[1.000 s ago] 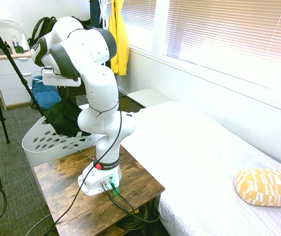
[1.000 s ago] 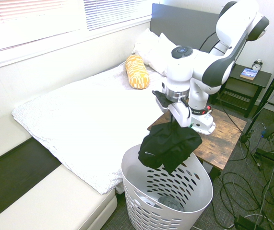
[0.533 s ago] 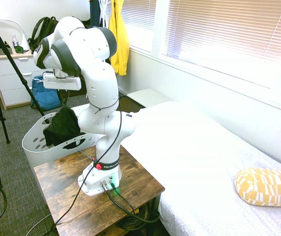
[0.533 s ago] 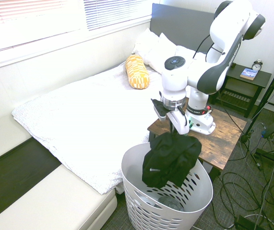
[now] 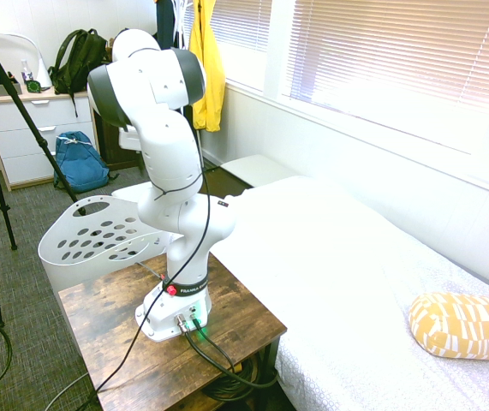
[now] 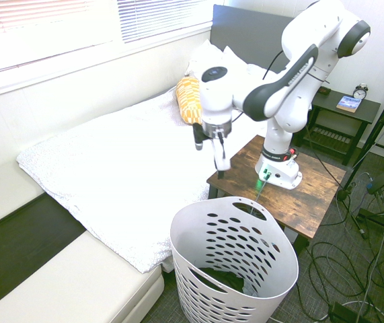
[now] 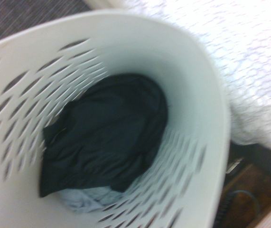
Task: Put my clothes in the laundry bag
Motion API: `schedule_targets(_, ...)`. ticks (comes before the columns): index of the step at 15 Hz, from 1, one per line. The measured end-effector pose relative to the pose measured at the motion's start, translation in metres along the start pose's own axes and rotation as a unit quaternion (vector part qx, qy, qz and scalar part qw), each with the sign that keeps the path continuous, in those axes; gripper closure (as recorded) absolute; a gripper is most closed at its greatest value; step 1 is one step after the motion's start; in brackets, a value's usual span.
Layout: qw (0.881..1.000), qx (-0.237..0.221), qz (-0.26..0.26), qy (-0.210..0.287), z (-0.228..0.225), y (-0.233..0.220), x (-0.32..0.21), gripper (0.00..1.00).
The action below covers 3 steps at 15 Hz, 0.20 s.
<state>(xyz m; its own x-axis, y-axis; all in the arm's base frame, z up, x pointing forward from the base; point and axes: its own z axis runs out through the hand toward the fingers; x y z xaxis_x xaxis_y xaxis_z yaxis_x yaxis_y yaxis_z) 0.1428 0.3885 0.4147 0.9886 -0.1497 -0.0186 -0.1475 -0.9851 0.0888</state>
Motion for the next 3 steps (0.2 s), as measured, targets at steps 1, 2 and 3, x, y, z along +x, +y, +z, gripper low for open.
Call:
schedule_targets(1,0.999,0.002,0.037,0.003,0.003,0.024,0.055,0.0)
schedule_targets(2,0.997,0.003,0.075,0.003,0.008,0.052,0.106,0.0)
schedule_targets(3,0.993,0.006,0.116,0.0,0.014,0.081,0.152,0.0)
